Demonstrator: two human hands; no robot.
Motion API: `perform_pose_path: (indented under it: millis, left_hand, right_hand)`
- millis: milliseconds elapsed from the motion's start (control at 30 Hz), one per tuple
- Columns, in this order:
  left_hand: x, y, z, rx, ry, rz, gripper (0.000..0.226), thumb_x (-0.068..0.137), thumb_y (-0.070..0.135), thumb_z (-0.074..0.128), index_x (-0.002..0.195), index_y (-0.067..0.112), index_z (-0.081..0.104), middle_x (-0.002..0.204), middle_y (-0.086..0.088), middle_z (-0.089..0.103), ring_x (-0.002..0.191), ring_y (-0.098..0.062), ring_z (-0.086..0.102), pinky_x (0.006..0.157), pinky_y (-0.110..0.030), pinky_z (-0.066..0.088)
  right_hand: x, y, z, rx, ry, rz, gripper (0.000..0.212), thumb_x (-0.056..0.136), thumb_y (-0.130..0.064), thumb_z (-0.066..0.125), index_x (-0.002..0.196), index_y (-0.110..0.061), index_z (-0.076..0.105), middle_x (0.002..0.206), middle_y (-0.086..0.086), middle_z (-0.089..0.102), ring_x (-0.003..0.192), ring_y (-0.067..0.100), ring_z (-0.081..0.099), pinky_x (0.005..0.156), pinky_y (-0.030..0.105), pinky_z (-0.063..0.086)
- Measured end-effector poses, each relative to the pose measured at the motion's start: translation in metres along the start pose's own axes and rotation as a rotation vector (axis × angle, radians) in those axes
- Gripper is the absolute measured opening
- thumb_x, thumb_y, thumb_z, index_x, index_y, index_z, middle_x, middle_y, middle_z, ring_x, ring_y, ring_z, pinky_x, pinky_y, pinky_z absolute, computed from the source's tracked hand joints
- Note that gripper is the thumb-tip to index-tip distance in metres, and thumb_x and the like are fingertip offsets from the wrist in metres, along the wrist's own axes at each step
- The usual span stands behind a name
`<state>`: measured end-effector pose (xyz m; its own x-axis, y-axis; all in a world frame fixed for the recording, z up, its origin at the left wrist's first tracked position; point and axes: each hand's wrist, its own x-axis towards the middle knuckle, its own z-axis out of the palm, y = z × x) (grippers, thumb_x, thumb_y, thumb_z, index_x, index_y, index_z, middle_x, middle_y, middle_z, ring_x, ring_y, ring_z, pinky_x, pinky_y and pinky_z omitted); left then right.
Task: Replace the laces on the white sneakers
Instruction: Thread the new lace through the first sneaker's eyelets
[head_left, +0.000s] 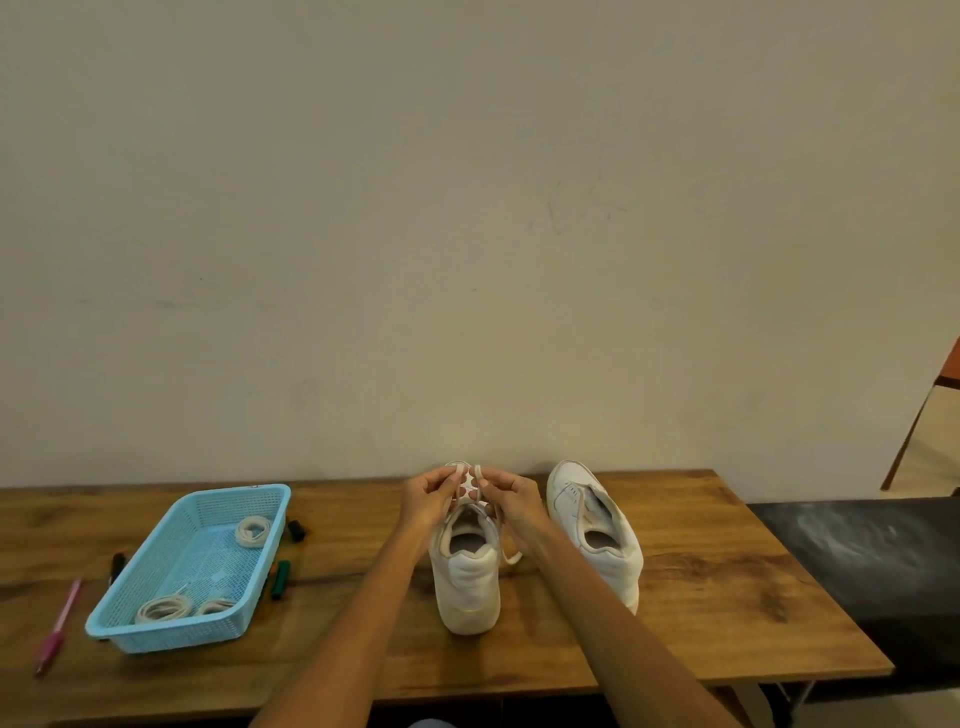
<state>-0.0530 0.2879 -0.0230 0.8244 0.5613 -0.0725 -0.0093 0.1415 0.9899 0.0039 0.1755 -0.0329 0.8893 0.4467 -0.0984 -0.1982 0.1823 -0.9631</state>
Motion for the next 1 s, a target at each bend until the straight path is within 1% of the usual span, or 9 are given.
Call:
perform_pose_path:
  millis: [167, 267, 333, 400, 567, 700, 800, 900, 1000]
  left_hand:
    - [-0.004, 0.001, 0.002, 0.058, -0.036, 0.05, 0.012, 0.088, 0.008, 0.063, 0.098, 0.004, 0.068, 0.087, -0.008, 0.069, 0.083, -0.024, 0.065, 0.07, -0.026, 0.056]
    - [-0.001, 0.004, 0.001, 0.126, -0.067, 0.013, 0.023, 0.084, 0.009, 0.068, 0.104, 0.005, 0.058, 0.09, -0.01, 0.067, 0.082, -0.023, 0.065, 0.07, -0.026, 0.057]
    - [0.005, 0.008, -0.002, 0.185, -0.095, -0.007, 0.035, 0.081, 0.011, 0.072, 0.109, 0.007, 0.051, 0.098, -0.013, 0.065, 0.091, -0.028, 0.065, 0.078, -0.034, 0.056]
    - [0.008, 0.012, -0.005, 0.256, -0.128, 0.019, 0.032, 0.08, 0.01, 0.073, 0.105, 0.011, 0.053, 0.098, -0.013, 0.065, 0.093, -0.029, 0.064, 0.073, -0.031, 0.056]
    - [0.014, 0.017, -0.006, 0.343, -0.13, 0.026, 0.011, 0.081, 0.002, 0.07, 0.083, 0.009, 0.061, 0.093, -0.015, 0.066, 0.088, -0.027, 0.063, 0.066, -0.025, 0.053]
    - [0.015, 0.018, -0.002, 0.38, -0.063, -0.01, 0.015, 0.083, 0.005, 0.069, 0.073, 0.009, 0.058, 0.078, -0.011, 0.062, 0.079, -0.026, 0.062, 0.064, -0.025, 0.052]
    - [0.01, 0.019, -0.005, 0.339, -0.066, -0.056, 0.007, 0.086, 0.006, 0.066, 0.084, 0.003, 0.06, 0.075, -0.01, 0.061, 0.065, -0.017, 0.058, 0.049, -0.017, 0.048]
    - [0.006, 0.016, -0.013, 0.198, -0.138, -0.121, 0.015, 0.087, 0.006, 0.064, 0.1, -0.003, 0.064, 0.084, -0.013, 0.067, 0.071, -0.021, 0.063, 0.062, -0.025, 0.056]
    - [0.003, 0.011, -0.015, 0.147, -0.142, -0.108, 0.018, 0.085, 0.006, 0.066, 0.102, -0.001, 0.065, 0.092, -0.016, 0.069, 0.077, -0.023, 0.066, 0.07, -0.029, 0.057]
  right_hand:
    - [0.002, 0.001, 0.007, -0.011, 0.132, 0.003, 0.012, 0.086, -0.003, 0.065, 0.097, -0.006, 0.07, 0.096, 0.016, 0.071, 0.09, 0.03, 0.069, 0.085, 0.042, 0.056]
    - [0.003, -0.003, 0.011, -0.047, 0.197, -0.029, 0.011, 0.082, -0.002, 0.07, 0.082, -0.012, 0.064, 0.081, 0.009, 0.069, 0.077, 0.022, 0.067, 0.07, 0.032, 0.057]
    - [0.003, -0.008, 0.013, -0.142, 0.166, -0.058, 0.012, 0.082, -0.002, 0.069, 0.082, -0.012, 0.063, 0.079, 0.006, 0.068, 0.07, 0.015, 0.064, 0.058, 0.021, 0.051]
    - [0.003, -0.01, 0.013, -0.247, 0.074, -0.069, 0.007, 0.085, -0.003, 0.066, 0.09, -0.008, 0.067, 0.081, 0.006, 0.068, 0.069, 0.011, 0.063, 0.054, 0.015, 0.048]
    - [-0.003, -0.016, 0.004, -0.326, -0.134, -0.078, 0.013, 0.088, -0.005, 0.062, 0.098, -0.007, 0.07, 0.084, 0.003, 0.069, 0.078, 0.01, 0.064, 0.067, 0.019, 0.051]
    - [-0.004, -0.014, 0.005, -0.314, -0.048, -0.113, 0.01, 0.087, -0.015, 0.068, 0.094, -0.009, 0.072, 0.081, 0.001, 0.07, 0.073, 0.009, 0.065, 0.061, 0.016, 0.05]
    - [-0.002, -0.01, 0.009, -0.292, -0.017, -0.106, 0.005, 0.086, -0.015, 0.068, 0.088, -0.014, 0.073, 0.083, 0.003, 0.072, 0.078, 0.014, 0.067, 0.069, 0.022, 0.055]
    - [-0.001, -0.006, 0.012, -0.33, 0.027, -0.125, 0.006, 0.087, -0.018, 0.068, 0.086, -0.015, 0.073, 0.086, 0.006, 0.072, 0.085, 0.021, 0.068, 0.078, 0.03, 0.057]
    - [-0.001, -0.006, 0.017, -0.421, 0.104, -0.169, 0.009, 0.089, -0.019, 0.065, 0.088, -0.012, 0.07, 0.085, 0.005, 0.07, 0.083, 0.02, 0.066, 0.075, 0.026, 0.055]
